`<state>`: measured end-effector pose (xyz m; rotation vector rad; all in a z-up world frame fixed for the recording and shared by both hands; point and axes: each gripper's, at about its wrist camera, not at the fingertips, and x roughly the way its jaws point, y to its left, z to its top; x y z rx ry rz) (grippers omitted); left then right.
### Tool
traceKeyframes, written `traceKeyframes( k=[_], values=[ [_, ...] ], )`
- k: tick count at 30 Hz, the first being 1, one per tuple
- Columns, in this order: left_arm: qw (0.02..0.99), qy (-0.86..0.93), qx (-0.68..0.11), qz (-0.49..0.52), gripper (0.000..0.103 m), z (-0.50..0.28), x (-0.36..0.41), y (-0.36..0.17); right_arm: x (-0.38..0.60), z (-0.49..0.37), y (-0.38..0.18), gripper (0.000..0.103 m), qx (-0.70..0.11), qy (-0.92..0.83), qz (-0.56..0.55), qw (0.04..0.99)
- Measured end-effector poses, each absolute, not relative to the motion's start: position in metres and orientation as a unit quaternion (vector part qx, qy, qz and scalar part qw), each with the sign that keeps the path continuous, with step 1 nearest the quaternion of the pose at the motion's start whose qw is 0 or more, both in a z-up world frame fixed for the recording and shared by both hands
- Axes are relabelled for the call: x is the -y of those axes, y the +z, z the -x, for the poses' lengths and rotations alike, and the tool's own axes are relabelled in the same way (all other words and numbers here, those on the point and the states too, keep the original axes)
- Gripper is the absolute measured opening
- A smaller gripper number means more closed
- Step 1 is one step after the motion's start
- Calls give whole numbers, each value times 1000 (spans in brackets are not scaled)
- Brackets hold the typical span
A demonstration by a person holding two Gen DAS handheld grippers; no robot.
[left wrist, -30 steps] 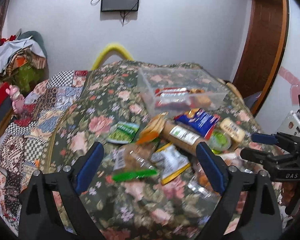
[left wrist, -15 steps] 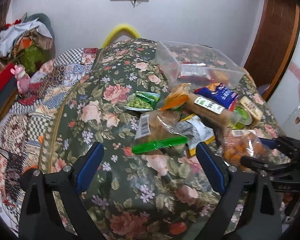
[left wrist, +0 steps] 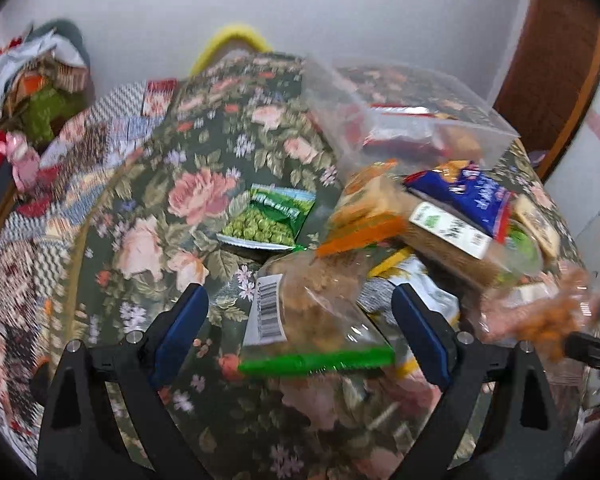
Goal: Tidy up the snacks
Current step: 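Grasp the green-labelled biscuit pack with the left tool while the right tool grasps the orange bread bag, then lower both held packs into the clear box and open both tools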
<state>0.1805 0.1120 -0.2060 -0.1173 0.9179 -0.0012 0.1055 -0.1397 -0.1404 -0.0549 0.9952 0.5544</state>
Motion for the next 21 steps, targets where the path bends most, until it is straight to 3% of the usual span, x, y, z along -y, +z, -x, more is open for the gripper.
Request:
traceKeyframes(
  k=[8, 17, 21],
  values=[
    [874, -22, -471, 119, 75, -197, -121, -234, 159, -123, -129, 51, -456, 234, 8, 859],
    [869, -9, -481, 115, 60, -193, -118, -232, 174, -133, -123, 51, -446, 218, -7, 868],
    [878, -13, -470, 94, 58, -174, -111, -221, 179, -136, -118, 51, -437, 213, -6, 874]
  ],
)
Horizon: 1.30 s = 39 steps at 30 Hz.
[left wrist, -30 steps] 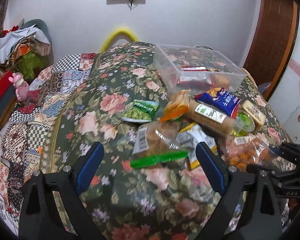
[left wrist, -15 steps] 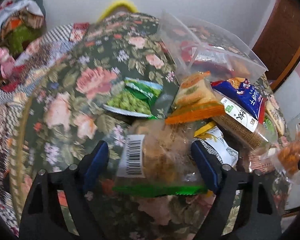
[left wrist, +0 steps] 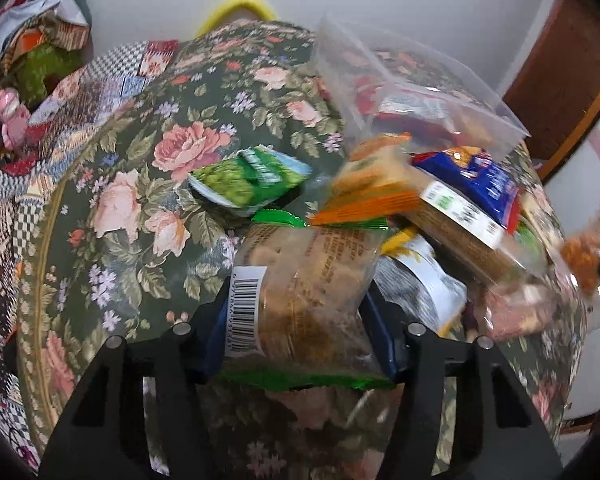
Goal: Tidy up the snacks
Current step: 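Lower both held packs into the clear box and open both tools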
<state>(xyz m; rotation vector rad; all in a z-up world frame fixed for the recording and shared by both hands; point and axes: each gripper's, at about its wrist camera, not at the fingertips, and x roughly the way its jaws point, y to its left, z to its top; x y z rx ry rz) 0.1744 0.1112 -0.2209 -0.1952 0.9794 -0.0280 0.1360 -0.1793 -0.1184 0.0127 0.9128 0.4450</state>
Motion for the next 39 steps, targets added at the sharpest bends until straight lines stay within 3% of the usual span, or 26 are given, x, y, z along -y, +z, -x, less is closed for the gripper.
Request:
traceKeyframes(
  k=[17, 30, 39],
  values=[
    [915, -10, -398, 59, 57, -141, -96, -143, 191, -170, -91, 51, -394, 200, -16, 897],
    [940, -34, -335, 54, 57, -204, -74, -95, 182, -223, -79, 52, -364, 201, -22, 909],
    [942, -48, -329, 39, 57, -262, -52, -92, 167, -266, -81, 52, -353, 207, -9, 913]
  ],
)
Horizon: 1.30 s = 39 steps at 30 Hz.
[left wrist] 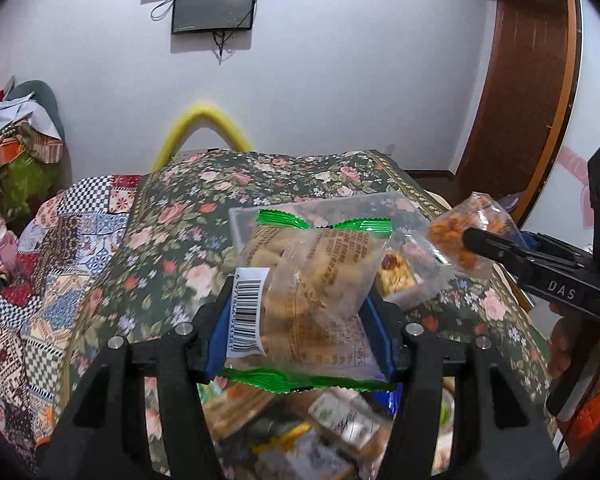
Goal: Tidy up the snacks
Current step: 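Lower both held packs into the clear box and open both tools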
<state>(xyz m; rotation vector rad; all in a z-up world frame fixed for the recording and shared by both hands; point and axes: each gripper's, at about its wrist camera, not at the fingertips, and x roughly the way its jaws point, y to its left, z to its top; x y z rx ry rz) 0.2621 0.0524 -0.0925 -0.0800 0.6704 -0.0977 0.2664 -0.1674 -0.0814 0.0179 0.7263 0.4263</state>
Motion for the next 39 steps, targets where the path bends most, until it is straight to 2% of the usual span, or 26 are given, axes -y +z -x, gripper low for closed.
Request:
traceKeyframes(
  k=[18, 33, 34, 35, 36, 39],
  values=[
    [919, -45, -387, 60, 57, -373, -36, -136, 134, -343, -119, 52, -400, 214, 4, 891],
    [902, -14, -427, 55, 58, -396, -38, -166, 124, -363, -144, 54, -431, 210, 40, 876],
    [903, -16, -426, 57, 60, -395, -38, -166, 124, -363, -144, 54, -430, 208, 42, 878],
    [903, -16, -426, 59, 68, -395, -38, -165, 124, -362, -143, 54, -426, 204, 45, 880],
    [905, -16, -420, 60, 71, -391, -38, -162, 124, -361, -142, 54, -424, 201, 48, 882],
    [913, -16, -403, 55, 74, -383, -38, -153, 128, -360, -138, 61, -423, 198, 44, 883]
  ],
)
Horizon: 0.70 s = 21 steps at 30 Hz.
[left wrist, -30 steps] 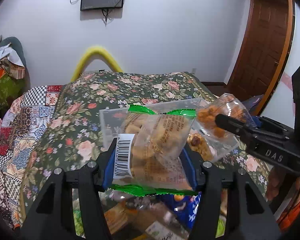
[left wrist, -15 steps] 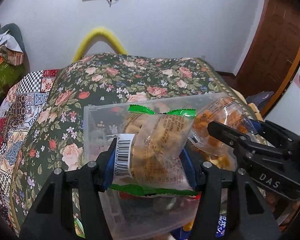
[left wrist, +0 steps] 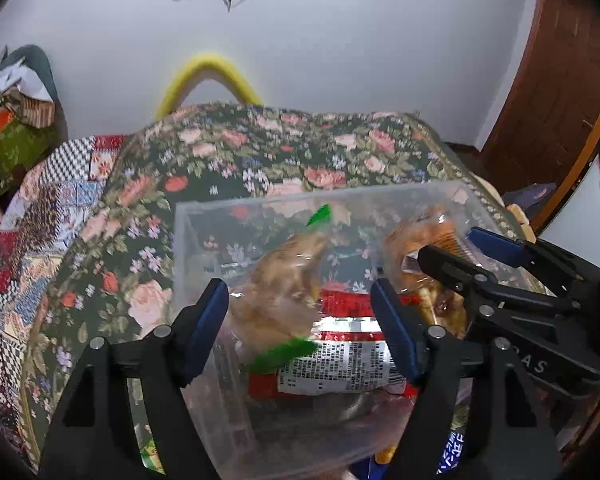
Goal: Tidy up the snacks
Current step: 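Lower both held packs into the clear box and open both tools, then grasp the stick-biscuit pack with the left tool while the right tool grasps the cream cake block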
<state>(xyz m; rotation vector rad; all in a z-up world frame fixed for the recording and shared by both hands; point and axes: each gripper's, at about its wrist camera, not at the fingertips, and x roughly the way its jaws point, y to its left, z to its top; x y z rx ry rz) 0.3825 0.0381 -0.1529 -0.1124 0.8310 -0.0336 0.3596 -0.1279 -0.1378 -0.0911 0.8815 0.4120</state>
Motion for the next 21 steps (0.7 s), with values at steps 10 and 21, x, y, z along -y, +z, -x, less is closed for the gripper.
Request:
traceKeyframes(
  k=[10, 21],
  values=[
    [922, -31, -381, 57, 77, -340, -51, -112, 150, -323, -103, 74, -395, 191, 37, 898],
    [922, -20, -386, 36, 86, -254, -92, -104, 174, -262, -86, 75, -377, 196, 52, 904]
  ],
)
